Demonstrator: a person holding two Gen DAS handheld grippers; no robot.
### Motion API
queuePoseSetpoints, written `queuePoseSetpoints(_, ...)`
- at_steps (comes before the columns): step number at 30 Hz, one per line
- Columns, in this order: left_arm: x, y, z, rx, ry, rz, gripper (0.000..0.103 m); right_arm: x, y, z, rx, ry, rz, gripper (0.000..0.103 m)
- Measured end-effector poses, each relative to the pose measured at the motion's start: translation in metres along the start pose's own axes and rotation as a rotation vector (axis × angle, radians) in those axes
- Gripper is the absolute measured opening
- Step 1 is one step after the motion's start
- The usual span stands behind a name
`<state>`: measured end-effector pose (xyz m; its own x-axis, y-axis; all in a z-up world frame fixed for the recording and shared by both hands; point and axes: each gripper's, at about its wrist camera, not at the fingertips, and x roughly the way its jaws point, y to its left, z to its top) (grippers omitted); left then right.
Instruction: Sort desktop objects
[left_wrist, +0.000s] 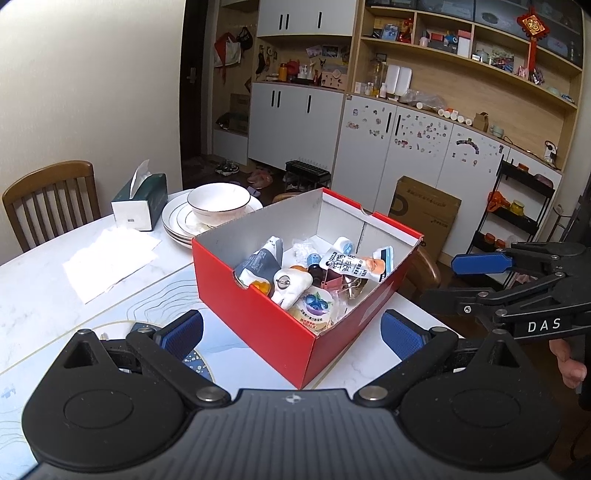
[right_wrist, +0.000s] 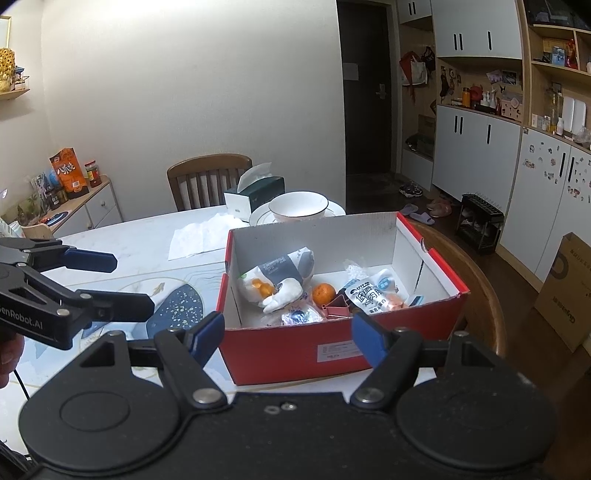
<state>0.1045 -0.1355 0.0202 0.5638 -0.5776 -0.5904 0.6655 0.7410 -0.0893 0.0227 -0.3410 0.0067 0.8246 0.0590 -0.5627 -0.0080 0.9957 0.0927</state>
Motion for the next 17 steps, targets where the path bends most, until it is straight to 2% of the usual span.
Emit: queuePoseSetpoints(17,-0.0019,0.0011,-0.0015,0.026,-0.004,0.012,0.103,0.0046,0.0057,-0.0003,0.006,0.011,0.002,0.076)
